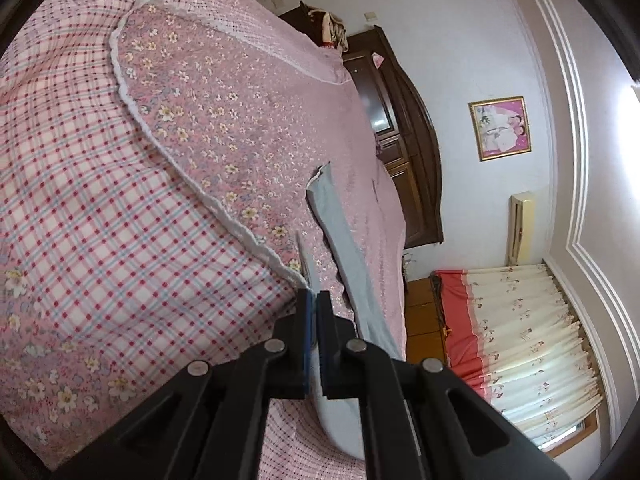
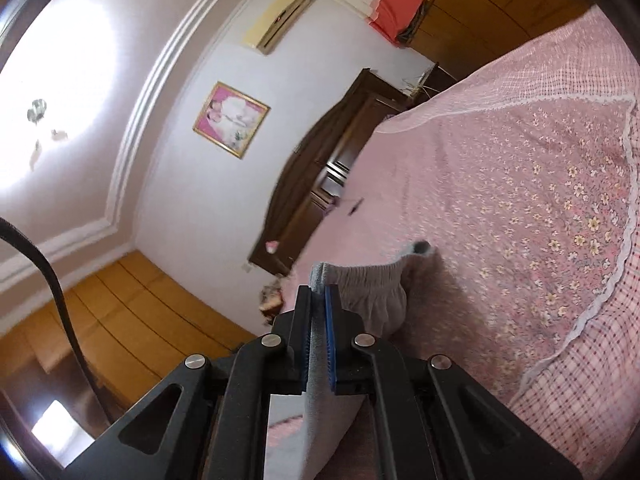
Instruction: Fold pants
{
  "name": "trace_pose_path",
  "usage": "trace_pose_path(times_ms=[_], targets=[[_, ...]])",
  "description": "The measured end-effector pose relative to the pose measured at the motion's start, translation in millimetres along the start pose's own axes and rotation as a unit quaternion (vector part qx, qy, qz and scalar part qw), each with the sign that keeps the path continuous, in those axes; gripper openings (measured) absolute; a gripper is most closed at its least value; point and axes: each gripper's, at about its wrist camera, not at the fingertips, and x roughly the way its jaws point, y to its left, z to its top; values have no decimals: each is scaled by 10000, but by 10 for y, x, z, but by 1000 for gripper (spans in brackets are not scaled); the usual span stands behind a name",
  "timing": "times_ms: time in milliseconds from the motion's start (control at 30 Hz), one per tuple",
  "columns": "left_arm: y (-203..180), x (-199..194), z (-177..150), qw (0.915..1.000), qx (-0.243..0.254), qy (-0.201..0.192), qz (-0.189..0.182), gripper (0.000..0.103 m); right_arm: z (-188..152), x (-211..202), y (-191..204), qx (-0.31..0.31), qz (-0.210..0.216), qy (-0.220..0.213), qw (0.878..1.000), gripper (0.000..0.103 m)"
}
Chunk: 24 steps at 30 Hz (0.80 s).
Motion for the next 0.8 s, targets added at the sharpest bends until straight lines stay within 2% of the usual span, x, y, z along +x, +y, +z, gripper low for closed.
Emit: trace_pose_path(times_ms=[67, 167, 267, 367, 433, 600, 800], targets=[[51, -11, -8, 9998, -155, 15, -108, 3, 17, -46, 18, 38, 72, 2, 10000, 7], [106, -44, -42, 9992, -368, 73, -165, 3, 4, -62, 95, -303, -135, 37, 9994, 7], [42, -156, -64, 9991, -399, 55, -127, 1, -84, -41, 172, -663, -340, 174, 9971, 7], [-92, -247, -69, 9993, -236, -9, -276, 1, -178, -12, 206, -892, -405, 266, 9948, 7], [-235, -232, -42, 9997, -3, -25, -246, 1, -204, 11, 166, -792, -335, 351, 9957, 7], [-341, -122, 88, 9996, -87, 10, -258, 1, -172, 46, 141, -609, -219, 379, 9972, 7], [-332, -68, 323, 9979, -522, -167, -354, 1, 13, 147, 214, -294, 175, 571, 9978, 7]])
